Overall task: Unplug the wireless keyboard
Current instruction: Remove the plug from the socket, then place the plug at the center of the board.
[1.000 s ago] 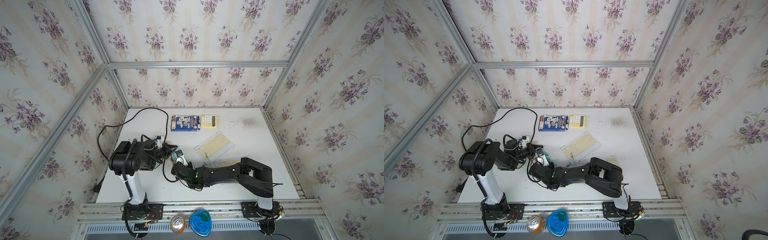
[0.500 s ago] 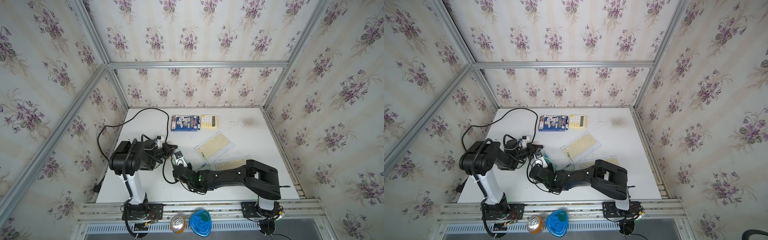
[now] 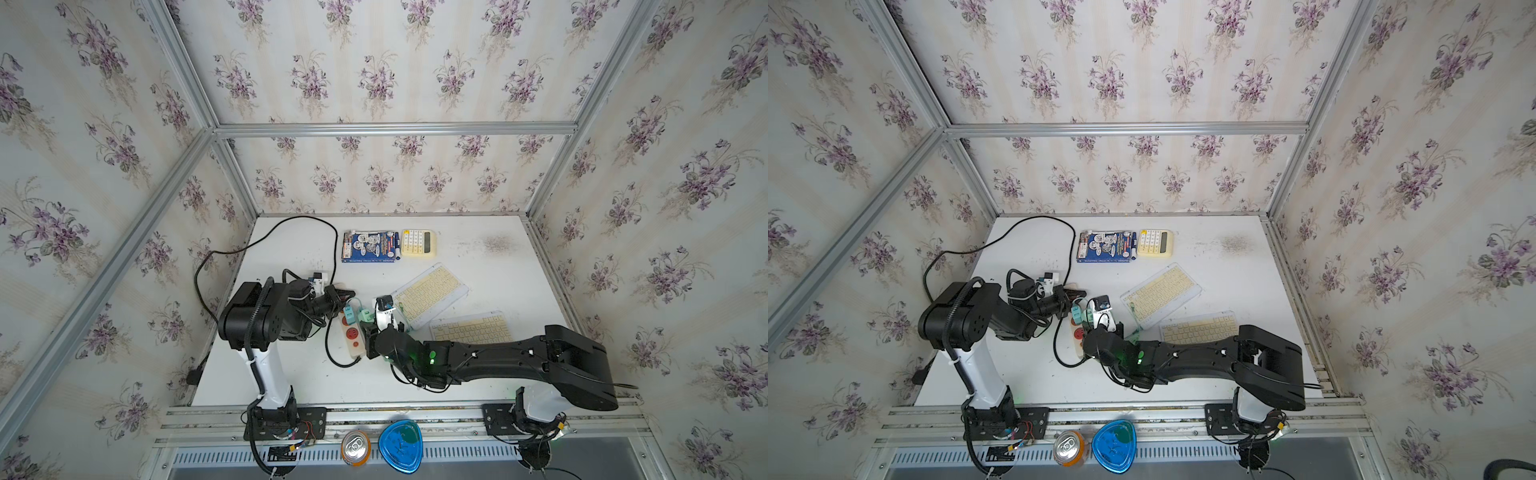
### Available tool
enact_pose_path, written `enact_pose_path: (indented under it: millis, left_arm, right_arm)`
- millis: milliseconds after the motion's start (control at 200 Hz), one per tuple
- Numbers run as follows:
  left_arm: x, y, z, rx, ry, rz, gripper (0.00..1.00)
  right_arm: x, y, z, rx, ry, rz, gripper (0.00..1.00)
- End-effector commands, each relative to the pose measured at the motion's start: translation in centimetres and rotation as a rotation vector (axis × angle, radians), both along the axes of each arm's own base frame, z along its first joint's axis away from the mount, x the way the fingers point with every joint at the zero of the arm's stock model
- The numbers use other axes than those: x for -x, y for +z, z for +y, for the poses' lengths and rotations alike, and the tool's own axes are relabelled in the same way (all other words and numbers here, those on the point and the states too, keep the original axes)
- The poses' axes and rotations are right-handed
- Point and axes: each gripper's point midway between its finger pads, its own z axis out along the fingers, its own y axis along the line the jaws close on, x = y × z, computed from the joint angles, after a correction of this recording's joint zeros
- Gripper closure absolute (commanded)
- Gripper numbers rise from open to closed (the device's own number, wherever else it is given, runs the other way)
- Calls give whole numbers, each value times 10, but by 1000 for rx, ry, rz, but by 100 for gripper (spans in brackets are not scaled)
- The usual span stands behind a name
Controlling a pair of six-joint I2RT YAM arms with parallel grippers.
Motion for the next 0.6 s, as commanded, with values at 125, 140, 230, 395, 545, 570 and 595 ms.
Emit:
enact_pose_path:
  millis: [125,140,230,395,545,570,595]
  left_arm:
    - [19,-54,17,-112,82,216,95]
    - [19,-54,17,-113,82,217,95]
    - [18,-54,17,-113,82,216,95]
    - [18,-53,16,-111,82,217,94]
    - [19,-54,16,-109,80,220,94]
    - [19,-54,16,-109,79,219,94]
    - [18,-53,16,-109,80,218,94]
  right_arm:
    - [-7,11,-37,-102,-134,-8,100]
    - [-8,12,-39,-98,-139,-9,100]
    - [-7,16,-52,-90,-158,-13,100]
    - [-4,26,-72,-80,-176,-31,100]
    - [-2,31,-86,-29,-180,-40,100]
    - [-2,31,-87,-20,-180,-39,100]
    - [-1,31,-89,-10,-180,-40,100]
